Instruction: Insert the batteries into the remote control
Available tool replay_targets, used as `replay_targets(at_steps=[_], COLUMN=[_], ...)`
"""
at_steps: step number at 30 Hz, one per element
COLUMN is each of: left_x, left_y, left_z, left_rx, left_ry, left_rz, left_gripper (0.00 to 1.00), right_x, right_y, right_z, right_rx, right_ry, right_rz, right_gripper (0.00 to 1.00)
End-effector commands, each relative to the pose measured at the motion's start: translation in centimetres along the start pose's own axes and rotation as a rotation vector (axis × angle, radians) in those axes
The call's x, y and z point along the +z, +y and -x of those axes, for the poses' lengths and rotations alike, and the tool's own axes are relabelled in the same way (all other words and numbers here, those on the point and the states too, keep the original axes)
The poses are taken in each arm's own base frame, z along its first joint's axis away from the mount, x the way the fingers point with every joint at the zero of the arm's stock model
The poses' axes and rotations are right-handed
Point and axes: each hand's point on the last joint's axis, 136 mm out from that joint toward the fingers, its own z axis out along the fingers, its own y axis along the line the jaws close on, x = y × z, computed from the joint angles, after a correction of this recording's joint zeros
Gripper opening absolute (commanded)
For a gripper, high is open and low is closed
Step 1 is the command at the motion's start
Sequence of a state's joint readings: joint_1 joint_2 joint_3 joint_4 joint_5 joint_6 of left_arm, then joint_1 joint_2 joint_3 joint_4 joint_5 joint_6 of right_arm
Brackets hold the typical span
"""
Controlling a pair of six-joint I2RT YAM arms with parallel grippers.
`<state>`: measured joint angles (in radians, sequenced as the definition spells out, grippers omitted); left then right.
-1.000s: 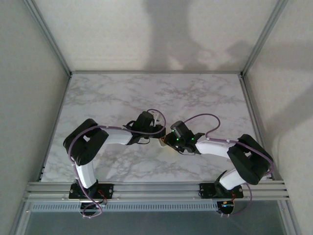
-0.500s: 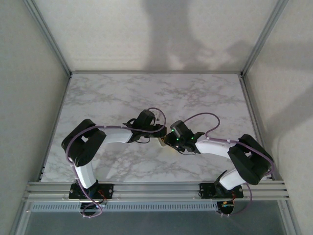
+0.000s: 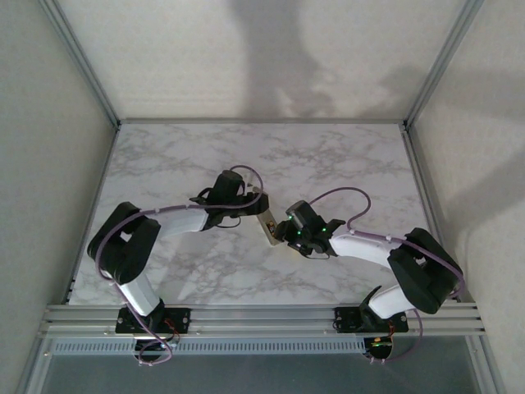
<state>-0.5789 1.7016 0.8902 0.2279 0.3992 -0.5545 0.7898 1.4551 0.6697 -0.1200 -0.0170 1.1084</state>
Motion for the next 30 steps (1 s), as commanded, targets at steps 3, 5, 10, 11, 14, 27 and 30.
replay_targets(at_steps=[3,5,10,11,14,27,30], left_x=[-0.7,-0.8,-0.7,-0.6,-0.5,0.5,0.5], left_y=[1.0,2.2,3.2,3.3,3.7,4.2,4.3], left_z=[0.8,0.4,0.4,0.4,0.2,-1.0,-1.0], left_rx=[-0.031,-0.054,-0.050,-0.048,-0.054,-0.097,-0.097], left_ry=[-0.062,-0.073,-0.105,-0.109,-0.117,-0.085,-0.085], left_rz=[-0.009,0.015,0.033,0.036,0.036,0.010,0.014], left_gripper=[0.37,0.37,0.39,0.39,0.38,0.29,0.30], right_x=[-0.6,-0.4,-0.1,0.0,0.0,0.6,0.8], right_y=[1.6,1.8,1.7,1.5,1.7,2.2,1.9], right_z=[1.3,1.4,2.1,2.2,2.3,2.6,2.5], right_rx=[0.090,0.116,0.171,0.188,0.226,0.280,0.289], right_ry=[-0.048,-0.053,-0.078,-0.080,-0.086,-0.083,-0.077], right_rz=[0.032,0.029,-0.030,-0.042,-0.062,-0.169,-0.188], right_gripper=[0.73,0.75,0.84,0.84,0.86,0.81,0.82])
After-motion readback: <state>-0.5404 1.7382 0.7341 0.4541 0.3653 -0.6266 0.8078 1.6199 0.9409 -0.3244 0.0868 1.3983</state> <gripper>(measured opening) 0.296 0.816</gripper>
